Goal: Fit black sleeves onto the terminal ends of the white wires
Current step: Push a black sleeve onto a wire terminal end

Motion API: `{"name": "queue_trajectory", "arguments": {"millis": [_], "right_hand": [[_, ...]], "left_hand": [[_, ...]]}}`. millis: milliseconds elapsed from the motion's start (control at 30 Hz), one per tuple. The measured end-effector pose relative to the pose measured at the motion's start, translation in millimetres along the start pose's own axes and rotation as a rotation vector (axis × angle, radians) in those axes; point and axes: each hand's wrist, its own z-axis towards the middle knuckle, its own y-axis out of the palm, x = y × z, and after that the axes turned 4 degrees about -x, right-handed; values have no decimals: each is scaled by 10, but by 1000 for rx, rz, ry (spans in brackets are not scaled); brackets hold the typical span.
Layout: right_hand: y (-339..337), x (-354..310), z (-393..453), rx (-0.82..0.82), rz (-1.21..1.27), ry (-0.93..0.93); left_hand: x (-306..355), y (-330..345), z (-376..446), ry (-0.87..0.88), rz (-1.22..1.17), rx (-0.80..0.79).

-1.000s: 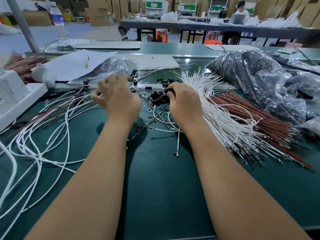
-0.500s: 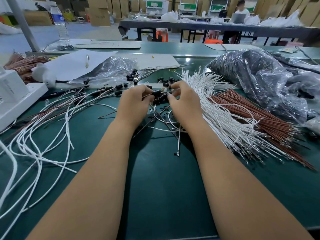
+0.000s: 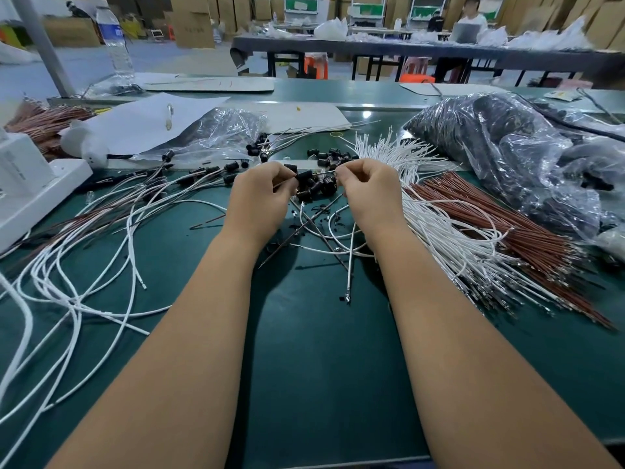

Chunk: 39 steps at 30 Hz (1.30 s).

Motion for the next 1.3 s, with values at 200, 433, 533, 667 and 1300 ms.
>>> {"name": "queue_trajectory", "arguments": {"millis": [200, 433, 533, 667, 1300], "right_hand": [[2, 0, 13, -4, 37, -15], [15, -8, 5, -40, 12, -56], [0, 9, 4, 3, -7, -46], [-20, 8, 1, 8, -14, -30], [3, 4, -1, -39, 103, -63]], "left_hand": [[32, 10, -12, 11, -5, -36], [74, 47, -25, -4, -113, -71], [73, 40, -26, 10, -132, -70], [63, 44, -22, 19, -125, -66], [97, 62, -34, -79, -228, -150]]}}
